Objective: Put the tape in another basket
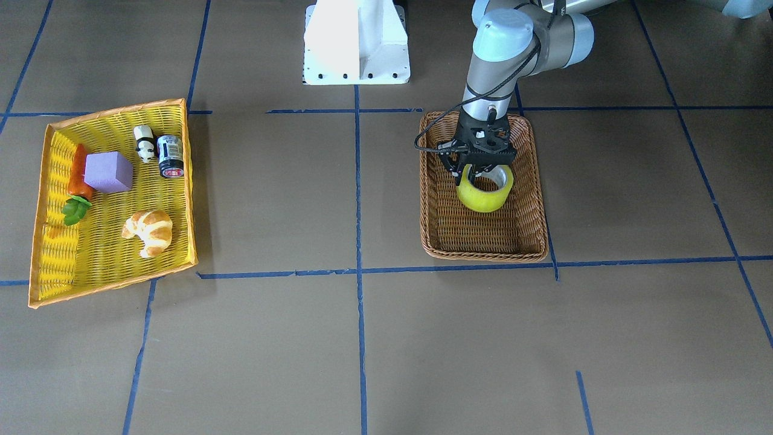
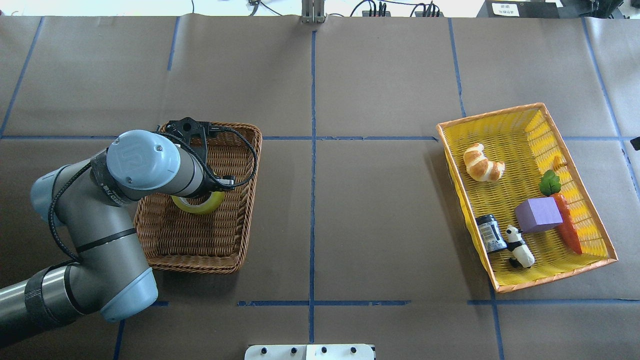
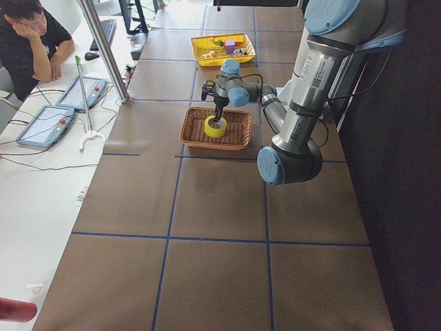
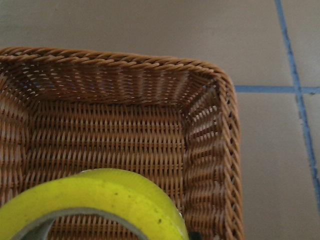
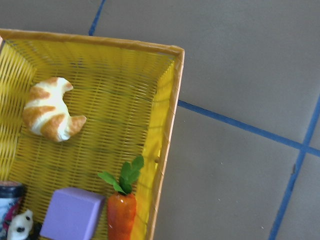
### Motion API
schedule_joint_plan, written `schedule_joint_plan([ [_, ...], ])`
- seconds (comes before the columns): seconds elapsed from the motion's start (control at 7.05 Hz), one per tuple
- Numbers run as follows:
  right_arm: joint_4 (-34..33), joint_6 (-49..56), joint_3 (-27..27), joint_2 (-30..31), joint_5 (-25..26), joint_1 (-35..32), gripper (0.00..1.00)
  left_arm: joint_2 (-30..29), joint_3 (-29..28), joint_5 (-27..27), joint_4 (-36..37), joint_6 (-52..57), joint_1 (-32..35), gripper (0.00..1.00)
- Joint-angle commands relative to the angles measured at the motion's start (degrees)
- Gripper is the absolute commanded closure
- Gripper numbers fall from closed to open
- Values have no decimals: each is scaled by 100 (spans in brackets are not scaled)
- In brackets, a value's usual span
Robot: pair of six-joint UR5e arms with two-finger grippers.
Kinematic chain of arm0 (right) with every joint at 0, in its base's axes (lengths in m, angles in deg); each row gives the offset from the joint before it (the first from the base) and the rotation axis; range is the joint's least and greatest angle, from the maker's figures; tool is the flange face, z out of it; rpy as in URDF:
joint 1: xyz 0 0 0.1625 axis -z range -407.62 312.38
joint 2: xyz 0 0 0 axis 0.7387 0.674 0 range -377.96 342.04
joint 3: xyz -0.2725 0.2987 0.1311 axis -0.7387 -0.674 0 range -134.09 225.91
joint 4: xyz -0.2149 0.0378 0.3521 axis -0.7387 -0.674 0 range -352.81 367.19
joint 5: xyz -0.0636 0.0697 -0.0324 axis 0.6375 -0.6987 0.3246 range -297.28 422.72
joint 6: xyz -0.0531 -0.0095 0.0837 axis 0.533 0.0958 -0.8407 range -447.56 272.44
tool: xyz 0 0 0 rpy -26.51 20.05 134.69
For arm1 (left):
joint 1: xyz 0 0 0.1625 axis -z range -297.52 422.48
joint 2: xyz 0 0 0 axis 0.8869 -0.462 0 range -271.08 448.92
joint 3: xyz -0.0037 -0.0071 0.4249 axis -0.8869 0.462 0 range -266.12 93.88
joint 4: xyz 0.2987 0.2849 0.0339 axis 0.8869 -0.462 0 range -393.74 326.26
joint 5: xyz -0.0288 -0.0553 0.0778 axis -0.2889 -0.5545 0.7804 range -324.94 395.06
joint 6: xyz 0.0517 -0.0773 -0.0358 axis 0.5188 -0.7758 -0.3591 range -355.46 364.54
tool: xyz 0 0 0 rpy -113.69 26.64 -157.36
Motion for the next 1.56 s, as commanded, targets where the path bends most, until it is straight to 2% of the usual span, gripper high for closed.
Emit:
schedule_joint_plan([
  [0.0,-309,952,11,376,-31,-481,0,41,240,-168,140,788,106,0],
  [0.28,-300,1286,-42,797,-31,-833,0,775,1055,-965,728,2157,875,0],
  [0.57,-248,1314,-304,1158,21,-1097,0,1733,1218,-1957,747,4122,2252,0],
  [0.85,-248,1227,-516,1195,22,-1160,0,2359,808,-2811,765,5875,3869,0],
  [1.13,-300,1087,-578,951,-4,-1160,0,2616,-61,-3497,904,7517,5241,0],
  [1.28,-353,1060,-570,914,-13,-1160,0,2834,-231,-3587,1080,7848,5726,0],
  [1.42,-345,990,-561,887,-13,-1151,0,3088,-259,-3580,1282,7860,5853,0],
])
